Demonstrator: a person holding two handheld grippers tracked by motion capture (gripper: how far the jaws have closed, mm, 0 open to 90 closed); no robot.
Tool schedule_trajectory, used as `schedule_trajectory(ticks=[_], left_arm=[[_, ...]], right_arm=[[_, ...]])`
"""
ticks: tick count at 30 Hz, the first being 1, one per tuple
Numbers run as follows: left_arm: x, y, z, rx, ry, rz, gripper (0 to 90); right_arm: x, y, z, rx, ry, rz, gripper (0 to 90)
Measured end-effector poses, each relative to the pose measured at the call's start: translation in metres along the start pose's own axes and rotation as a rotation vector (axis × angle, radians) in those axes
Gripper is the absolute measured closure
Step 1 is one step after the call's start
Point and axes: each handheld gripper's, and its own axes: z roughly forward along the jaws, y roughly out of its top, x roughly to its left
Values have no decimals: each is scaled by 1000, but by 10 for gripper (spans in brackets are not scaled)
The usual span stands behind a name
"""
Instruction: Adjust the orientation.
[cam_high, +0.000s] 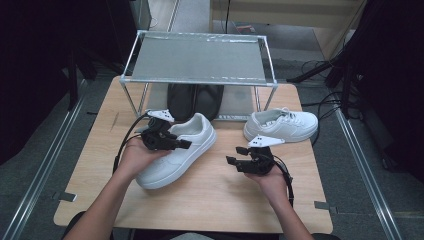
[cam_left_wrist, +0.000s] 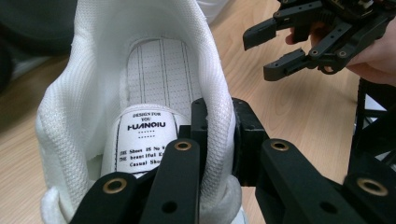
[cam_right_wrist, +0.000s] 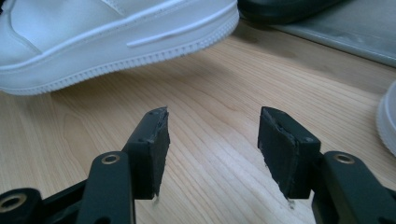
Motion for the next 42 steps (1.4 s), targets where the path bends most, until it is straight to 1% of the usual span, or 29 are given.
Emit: schedule_trajectory(ticks=[2,3,4,7,8,10,11,12,13,16,20,25,27,30,32,33,34,37,40,41,42], left_arm=[[-2,2,7,9,-15,9,822],[-2,2,7,9,-15,9,822],[-4,4,15,17,-33,15,821],[-8,6,27,26,-53,23,820],[-9,7,30,33,-59,29,820],[-12,8,38,44,-73,37,818],[-13,8,44,50,-91,38,818],[-14,7,47,49,-96,37,817],[-14,6,51,54,-100,45,816],[-15,4,58,58,-96,61,815],[-16,2,66,65,-92,71,808],[-21,0,76,95,-82,99,794],[-23,0,77,99,-74,106,791],[-23,0,77,104,-77,119,781],[-23,0,75,89,-80,102,760],[-21,0,72,84,-80,99,730],[-19,0,69,75,-82,85,704],[-16,0,61,64,-79,61,677],[-17,-1,57,56,-67,64,668],[-19,-2,52,53,-57,70,668],[-20,-3,47,39,-52,68,668]], right_arm=[[-1,-2,-3,-7,-11,5,445],[-1,-3,-5,-7,-14,14,445],[-2,-4,-6,-12,-19,15,445],[-2,-7,-11,-12,-32,32,445],[-3,-8,-12,-14,-37,27,445],[-3,-9,-14,-17,-43,33,445],[-3,-10,-15,-17,-45,32,445],[-3,-11,-16,-16,-47,40,445],[-3,-11,-17,-18,-49,41,445],[-3,-12,-19,-19,-55,41,445],[-3,-13,-19,-17,-53,38,445],[-1,-13,-17,-13,-50,29,445],[-1,-13,-17,-10,-48,25,445],[0,-12,-16,-11,-47,23,445],[-1,-12,-16,-12,-46,24,445],[-1,-12,-16,-13,-47,25,446],[-1,-12,-16,-14,-46,24,449],[0,-11,-16,-19,-40,27,450],[0,-10,-17,-18,-38,24,450],[0,-10,-17,-19,-36,27,453],[1,-7,-17,-28,-29,22,471]])
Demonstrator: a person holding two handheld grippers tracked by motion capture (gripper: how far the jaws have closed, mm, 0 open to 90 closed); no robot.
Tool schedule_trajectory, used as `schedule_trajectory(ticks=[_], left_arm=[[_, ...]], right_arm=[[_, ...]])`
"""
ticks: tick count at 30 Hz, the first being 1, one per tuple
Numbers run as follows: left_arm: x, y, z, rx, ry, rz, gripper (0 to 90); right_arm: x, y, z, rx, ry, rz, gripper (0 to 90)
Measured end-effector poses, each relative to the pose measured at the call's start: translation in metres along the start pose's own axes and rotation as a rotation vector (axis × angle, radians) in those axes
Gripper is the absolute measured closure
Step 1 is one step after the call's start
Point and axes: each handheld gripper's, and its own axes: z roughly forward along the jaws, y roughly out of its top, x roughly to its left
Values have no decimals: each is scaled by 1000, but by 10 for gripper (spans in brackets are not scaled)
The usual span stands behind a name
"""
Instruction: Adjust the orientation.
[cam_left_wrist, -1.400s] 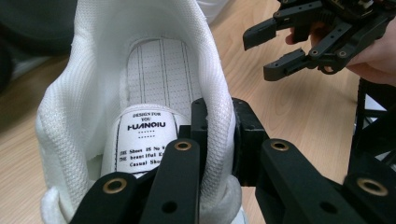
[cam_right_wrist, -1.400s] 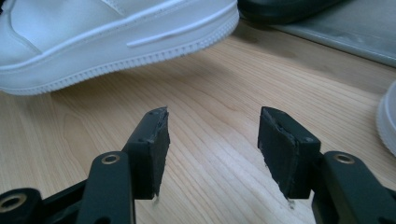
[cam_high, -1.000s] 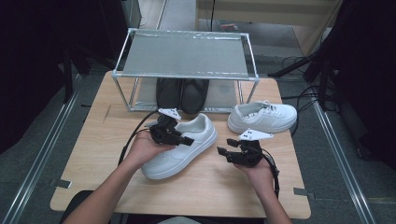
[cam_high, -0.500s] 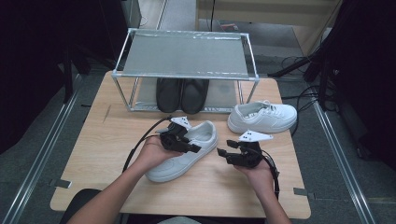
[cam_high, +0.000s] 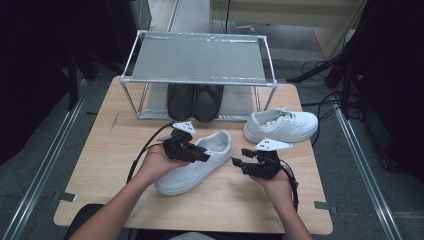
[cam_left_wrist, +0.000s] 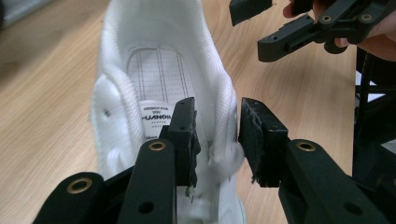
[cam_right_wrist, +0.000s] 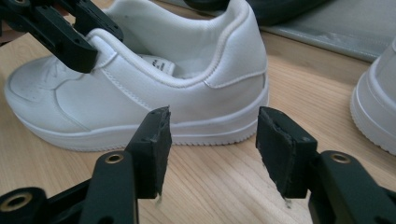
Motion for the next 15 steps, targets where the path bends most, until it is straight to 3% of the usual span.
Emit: schedule_trajectory(ticks=[9,15], left_arm=[[-10,-13,-27,-43,21,-18,707],[-17,-24,-31,-26,21,-17,846]], right_arm=[[8,13,4,-9,56,-49,680],[14,24,11,3,93,-62,858]])
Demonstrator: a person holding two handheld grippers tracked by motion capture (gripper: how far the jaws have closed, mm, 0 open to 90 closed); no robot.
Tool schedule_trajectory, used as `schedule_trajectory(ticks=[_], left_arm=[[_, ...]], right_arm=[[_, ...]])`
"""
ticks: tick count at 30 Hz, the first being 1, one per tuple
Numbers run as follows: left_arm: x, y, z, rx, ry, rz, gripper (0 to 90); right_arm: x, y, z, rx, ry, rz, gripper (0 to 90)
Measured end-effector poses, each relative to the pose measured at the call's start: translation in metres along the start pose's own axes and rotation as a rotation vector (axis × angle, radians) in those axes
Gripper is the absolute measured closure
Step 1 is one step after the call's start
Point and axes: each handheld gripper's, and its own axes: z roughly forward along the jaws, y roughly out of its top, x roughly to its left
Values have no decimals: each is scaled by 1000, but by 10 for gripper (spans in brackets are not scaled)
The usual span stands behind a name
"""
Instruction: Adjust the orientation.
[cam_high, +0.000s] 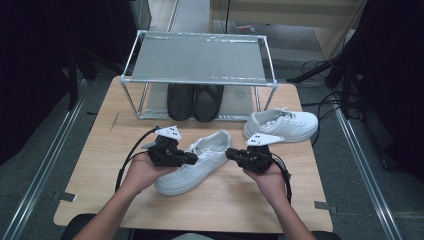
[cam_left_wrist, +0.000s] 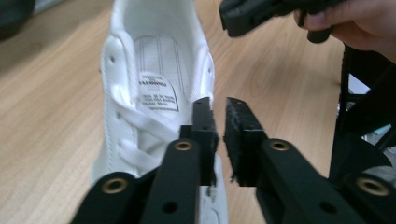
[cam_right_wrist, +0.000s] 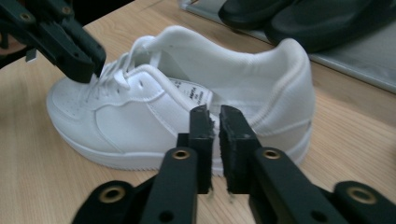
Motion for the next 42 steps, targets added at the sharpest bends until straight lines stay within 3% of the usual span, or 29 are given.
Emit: schedule_trajectory(ticks=[3,7,10,16,21,31,42], left_arm=[[-3,-7,1,16,0,5,899],[-4,-16,4,39,9,-15,900],[-4,-20,7,56,43,-12,899],[-4,-24,8,41,59,-10,897],[-3,-25,10,40,70,-1,898],[7,-27,12,29,18,-37,900],[13,-23,13,47,4,-31,900]], right_arm=[[1,5,4,-3,12,-9,898],[-1,10,12,1,17,-5,900],[-4,12,19,14,19,-3,895],[-4,14,28,32,26,-11,900],[-8,13,29,33,47,23,899],[-8,10,29,22,43,38,898],[-5,5,24,10,32,42,898]])
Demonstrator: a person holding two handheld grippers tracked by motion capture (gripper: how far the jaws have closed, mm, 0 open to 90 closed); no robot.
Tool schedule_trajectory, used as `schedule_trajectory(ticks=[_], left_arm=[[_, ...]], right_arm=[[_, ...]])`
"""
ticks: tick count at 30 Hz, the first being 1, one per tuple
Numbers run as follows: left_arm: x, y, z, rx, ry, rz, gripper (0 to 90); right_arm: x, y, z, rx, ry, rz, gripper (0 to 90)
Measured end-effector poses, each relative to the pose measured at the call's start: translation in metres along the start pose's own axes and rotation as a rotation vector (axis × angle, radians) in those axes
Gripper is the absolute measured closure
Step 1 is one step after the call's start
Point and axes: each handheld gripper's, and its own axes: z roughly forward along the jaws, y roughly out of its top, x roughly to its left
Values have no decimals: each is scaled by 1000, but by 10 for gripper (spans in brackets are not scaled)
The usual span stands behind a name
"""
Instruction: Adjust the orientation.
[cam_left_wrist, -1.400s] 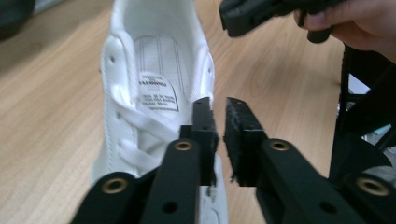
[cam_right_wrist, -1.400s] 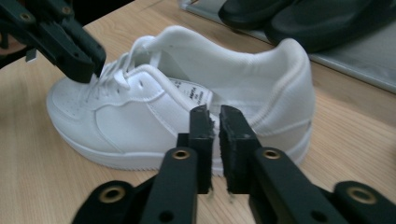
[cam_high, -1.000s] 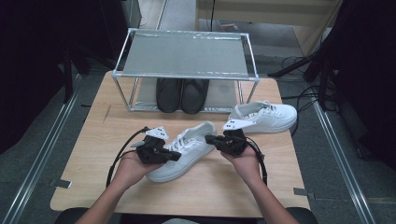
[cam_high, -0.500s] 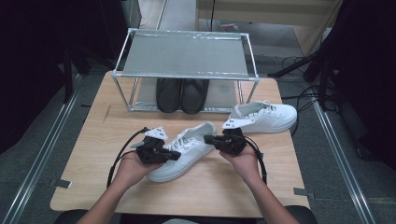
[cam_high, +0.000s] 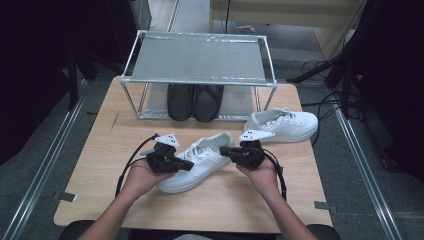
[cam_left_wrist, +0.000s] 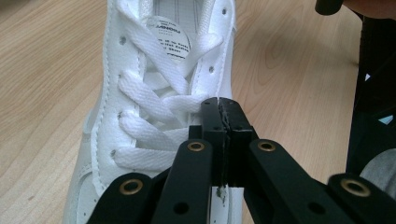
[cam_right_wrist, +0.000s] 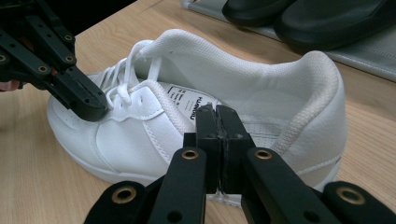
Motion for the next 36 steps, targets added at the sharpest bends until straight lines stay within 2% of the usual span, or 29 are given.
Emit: schedule_trajectory(ticks=[16,22,26,30,33,36], left_arm=[[13,9,0,7,35,9,900],[20,12,0,1,31,1,900],[22,15,1,-1,58,8,900],[25,17,1,-7,78,15,900],[26,18,1,-8,74,12,900],[24,18,0,-10,83,17,899]], right_arm=[[10,-10,-9,-7,-9,5,900],[17,-14,-11,-4,-11,3,900],[23,-16,-12,2,-8,3,900],[28,-18,-11,7,14,11,900],[32,-17,-11,13,2,-8,900],[30,-16,-12,16,11,-4,900]])
